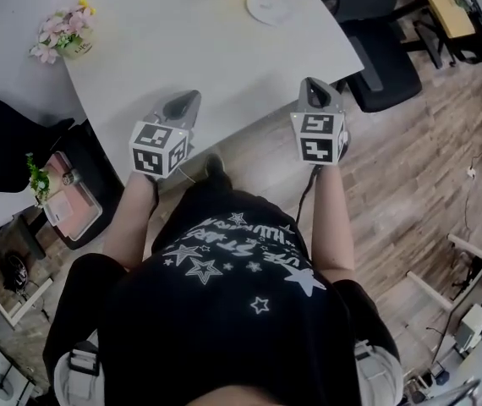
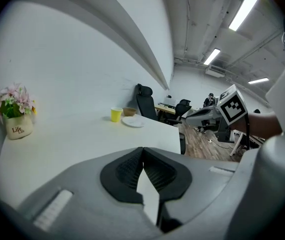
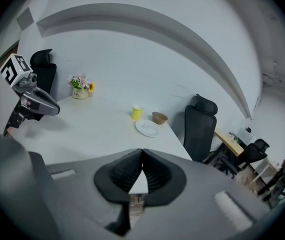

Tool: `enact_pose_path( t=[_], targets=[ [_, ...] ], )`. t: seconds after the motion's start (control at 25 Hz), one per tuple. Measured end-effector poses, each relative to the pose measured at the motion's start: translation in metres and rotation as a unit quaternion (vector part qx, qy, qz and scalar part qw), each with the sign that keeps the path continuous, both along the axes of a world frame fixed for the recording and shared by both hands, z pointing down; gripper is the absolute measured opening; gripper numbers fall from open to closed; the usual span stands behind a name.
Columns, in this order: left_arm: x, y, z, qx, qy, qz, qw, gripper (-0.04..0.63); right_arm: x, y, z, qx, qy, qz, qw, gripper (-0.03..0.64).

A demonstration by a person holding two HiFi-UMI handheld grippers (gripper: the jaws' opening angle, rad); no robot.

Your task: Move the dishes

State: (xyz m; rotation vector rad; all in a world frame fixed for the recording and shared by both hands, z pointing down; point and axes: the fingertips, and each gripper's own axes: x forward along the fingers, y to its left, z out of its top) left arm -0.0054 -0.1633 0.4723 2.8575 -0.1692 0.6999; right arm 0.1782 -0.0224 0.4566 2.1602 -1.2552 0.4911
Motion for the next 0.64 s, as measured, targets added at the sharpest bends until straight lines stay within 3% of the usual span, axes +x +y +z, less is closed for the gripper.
enact_pose_path(
  t=[0.64],
  targets=[
    [-0.033,0.142,-0.016,0.020,-0.010,0.001,0.9998,0.011,-0.054,0.132,-0.010,0.035,-0.013,-0.005,0.999,0.003]
  ],
)
